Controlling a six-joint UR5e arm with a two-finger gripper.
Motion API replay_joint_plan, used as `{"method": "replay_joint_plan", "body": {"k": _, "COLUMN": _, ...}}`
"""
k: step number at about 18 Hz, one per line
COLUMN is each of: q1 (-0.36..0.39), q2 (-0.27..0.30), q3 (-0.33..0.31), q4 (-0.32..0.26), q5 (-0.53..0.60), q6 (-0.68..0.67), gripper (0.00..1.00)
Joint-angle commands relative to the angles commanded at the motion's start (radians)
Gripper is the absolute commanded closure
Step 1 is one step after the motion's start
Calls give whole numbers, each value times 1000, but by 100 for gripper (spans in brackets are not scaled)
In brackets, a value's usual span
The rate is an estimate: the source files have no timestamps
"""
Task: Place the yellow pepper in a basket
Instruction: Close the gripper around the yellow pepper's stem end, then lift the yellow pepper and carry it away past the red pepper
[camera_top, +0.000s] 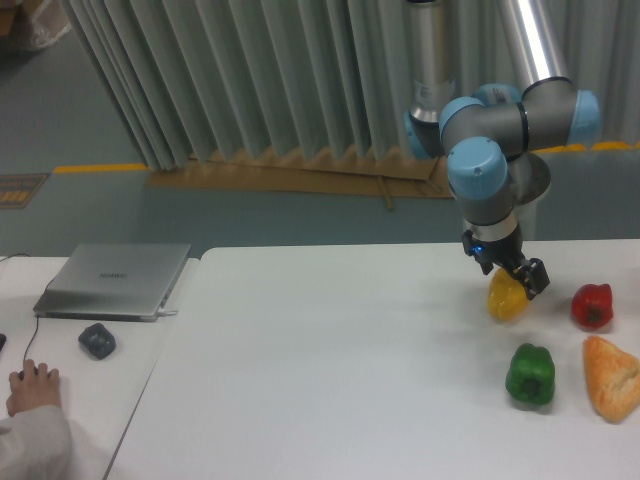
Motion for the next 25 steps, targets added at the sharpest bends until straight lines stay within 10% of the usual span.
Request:
{"method": "replay_joint_plan", "body": {"k": 18, "q1": -18, "q2": -41, "q3": -15, "q4": -3, "q5": 19, "q6": -6, "gripper": 4}}
{"method": "replay_joint_plan", "body": {"k": 25, "q1": -18, "q2": -49, "q3": -2, "q4": -6, "q5": 63, "q6": -8, "gripper": 58}}
